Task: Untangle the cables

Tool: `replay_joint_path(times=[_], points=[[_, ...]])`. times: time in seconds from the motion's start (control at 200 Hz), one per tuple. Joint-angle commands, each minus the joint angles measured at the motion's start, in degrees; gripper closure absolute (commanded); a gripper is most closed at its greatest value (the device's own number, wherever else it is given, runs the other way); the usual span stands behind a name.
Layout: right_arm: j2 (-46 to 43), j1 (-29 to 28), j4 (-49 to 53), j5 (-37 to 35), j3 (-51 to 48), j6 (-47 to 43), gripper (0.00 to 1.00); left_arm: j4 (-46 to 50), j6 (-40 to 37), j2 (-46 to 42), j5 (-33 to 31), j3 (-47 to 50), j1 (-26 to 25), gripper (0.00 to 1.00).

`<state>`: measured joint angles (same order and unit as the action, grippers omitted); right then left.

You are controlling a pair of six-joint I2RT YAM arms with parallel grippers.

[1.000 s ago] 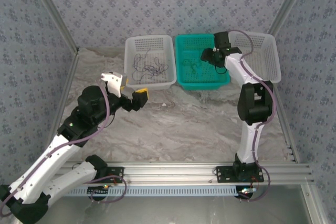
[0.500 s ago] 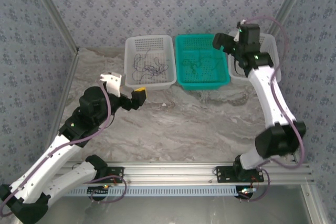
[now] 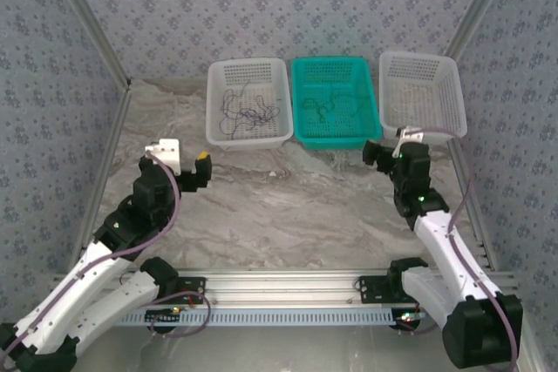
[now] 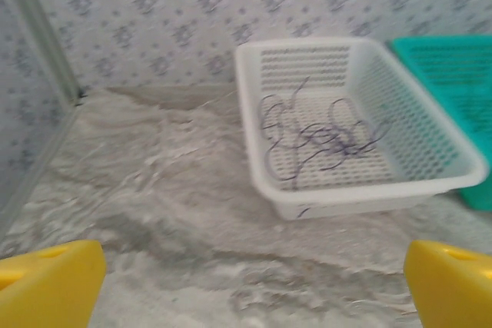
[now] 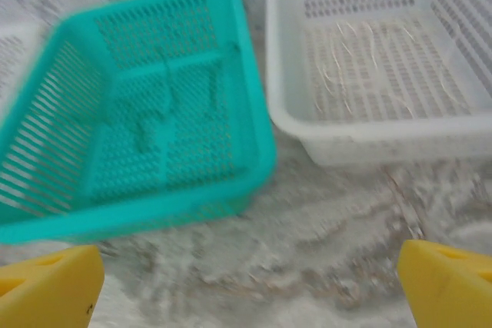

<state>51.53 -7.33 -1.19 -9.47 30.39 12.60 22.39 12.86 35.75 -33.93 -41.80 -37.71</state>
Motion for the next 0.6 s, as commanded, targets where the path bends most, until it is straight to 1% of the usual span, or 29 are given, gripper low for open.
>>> replay_joint_path(times=[0.0,0.04,0.145,0.195,0.245,0.29,0.32,0.36,0.375,0.435,0.485,0.525,0.545,0.575,0.595], points=[[2.84,-0.16,-16.40,-7.40,-7.10,-4.58,0.00,0.70,-1.46,-1.12,-7.00,2.72,0.33,0.01],[5.23,-0.23,-18.18,-7.71,-7.94,-6.60,0.00,0.51,-1.56,-1.05,-7.48,3.50,0.43,0.01],[15.21,0.29,-22.58,-6.18,-7.48,-10.50,0.00,-0.73,-1.52,-1.12,-8.98,5.80,0.70,0.01],[19.92,0.62,-25.57,-5.39,-6.70,-11.41,0.00,-2.02,-1.85,-1.29,-9.62,7.07,0.93,0.01],[24.85,1.02,-30.60,-3.92,-6.25,-13.66,0.00,-3.28,-2.08,-1.29,-10.23,8.23,1.40,0.01],[28.67,1.18,-31.07,-4.60,-4.12,-15.72,0.01,-4.41,-2.05,-1.22,-10.86,9.20,2.12,0.00],[30.03,0.93,-28.79,-5.44,-2.11,-16.47,0.01,-4.62,-1.89,-1.13,-10.97,9.60,2.64,0.01],[31.65,0.88,-33.99,-5.09,-3.11,-19.47,0.00,-5.28,-2.33,-1.12,-10.89,10.20,3.30,0.01],[32.19,1.19,-36.08,-4.82,-3.75,-19.15,0.00,-5.40,-2.35,-1.13,-10.92,10.39,3.42,0.01],[32.82,4.33,-39.08,-3.58,-5.50,-15.82,0.00,-6.21,-2.89,-1.38,-11.24,11.50,4.10,0.01],[34.07,7.49,-46.37,0.54,-9.03,-12.84,0.00,-6.87,-3.31,-1.66,-11.37,12.45,4.60,0.01],[36.72,8.78,-54.05,1.47,-11.55,-11.86,0.00,-7.63,-3.68,-1.73,-11.42,13.41,5.05,0.01],[36.30,9.03,-54.03,1.91,-11.98,-11.66,0.00,-8.23,-3.94,-1.81,-11.42,13.92,5.32,0.01],[34.67,9.32,-49.50,3.25,-11.41,-11.69,0.00,-9.24,-4.38,-1.74,-11.46,14.87,5.73,0.01],[34.59,9.46,-48.62,4.34,-10.86,-11.91,0.00,-9.86,-4.58,-1.69,-11.46,15.37,6.02,0.01]])
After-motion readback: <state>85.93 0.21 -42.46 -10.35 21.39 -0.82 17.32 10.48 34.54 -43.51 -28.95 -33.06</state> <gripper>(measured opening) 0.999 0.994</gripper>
